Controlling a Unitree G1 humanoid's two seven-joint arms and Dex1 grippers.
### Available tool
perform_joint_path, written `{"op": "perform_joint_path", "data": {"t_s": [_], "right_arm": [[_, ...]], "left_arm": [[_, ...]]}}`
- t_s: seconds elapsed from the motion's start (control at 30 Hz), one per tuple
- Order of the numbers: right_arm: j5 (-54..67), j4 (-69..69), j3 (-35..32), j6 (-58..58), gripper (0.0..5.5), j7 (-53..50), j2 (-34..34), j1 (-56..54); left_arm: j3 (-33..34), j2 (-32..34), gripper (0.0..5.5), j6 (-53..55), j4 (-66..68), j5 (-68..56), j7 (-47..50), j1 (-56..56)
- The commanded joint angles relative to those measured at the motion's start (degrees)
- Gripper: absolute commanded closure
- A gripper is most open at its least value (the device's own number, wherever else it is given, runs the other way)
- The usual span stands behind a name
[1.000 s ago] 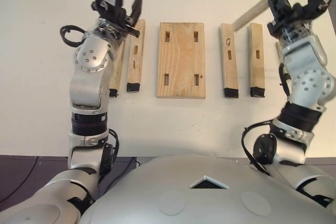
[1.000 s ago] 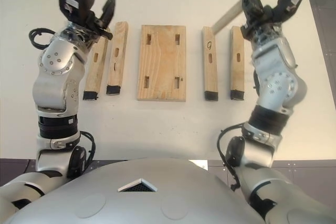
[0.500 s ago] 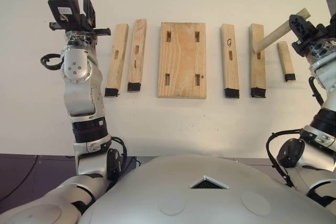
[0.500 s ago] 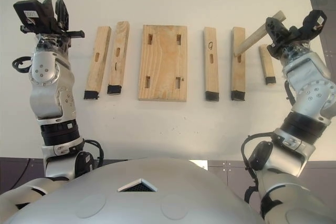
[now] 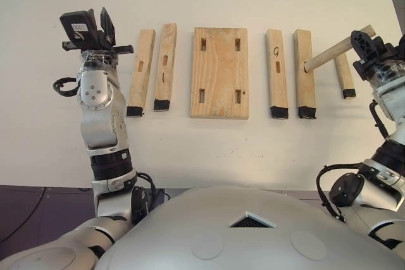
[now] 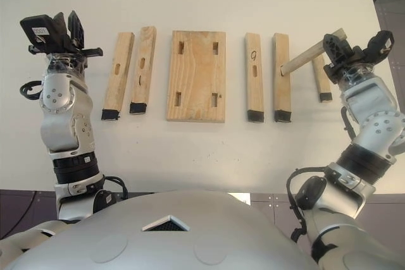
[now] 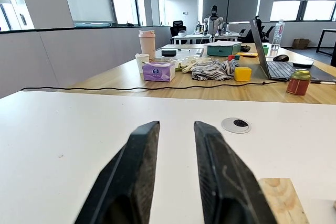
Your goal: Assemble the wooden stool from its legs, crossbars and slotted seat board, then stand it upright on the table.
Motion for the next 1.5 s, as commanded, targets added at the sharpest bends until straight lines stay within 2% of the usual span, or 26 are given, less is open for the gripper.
{"op": "perform_joint_path", "data": {"t_s": [0.03,0.17,0.33,0.47,0.6,0.83,0.87,1.1,1.33,1.5], "right_arm": [[-3.9,-0.7,1.9,-1.9,5.11,-1.7,0.3,2.6],[-11.4,-7.1,7.2,-10.3,5.11,-2.0,1.2,6.1],[-24.3,-14.3,19.7,-23.2,5.11,-0.8,4.2,15.2],[-30.3,-12.9,24.3,-31.4,5.11,0.5,6.2,21.8],[-32.7,-8.6,25.3,-35.9,5.11,2.7,6.3,24.8],[-35.3,-7.0,27.3,-36.2,5.11,4.6,4.0,23.8],[-35.7,-6.9,27.7,-36.2,4.74,5.0,3.7,23.8],[-35.2,-7.5,27.2,-32.0,3.73,10.4,0.1,22.9],[-31.9,-12.4,26.0,-18.6,2.6,19.9,-10.7,20.8],[-32.3,-10.1,27.9,-12.3,2.6,24.9,-16.3,16.6]], "left_arm": [[-0.4,0.3,4.33,0.9,-0.6,0.3,-0.2,0.0],[-0.5,0.0,4.33,0.7,-1.2,0.4,-0.2,0.3],[-0.8,-0.1,4.33,0.6,-0.6,0.2,-0.5,0.0],[-0.8,0.3,4.33,0.6,0.2,0.2,-1.0,-0.8],[-1.0,0.4,4.33,0.5,0.8,0.3,-1.2,-1.3],[-1.0,-0.3,4.33,-0.1,1.4,0.4,-0.4,-1.2],[-1.0,-0.4,4.33,-0.2,1.5,0.4,-0.2,-1.1],[-0.7,-2.1,4.33,-0.9,1.2,0.7,1.5,0.2],[-1.0,-6.8,4.33,-2.4,-2.6,1.4,5.7,6.4],[-1.2,-9.3,4.33,-4.0,-3.0,1.9,8.2,7.6]]}}
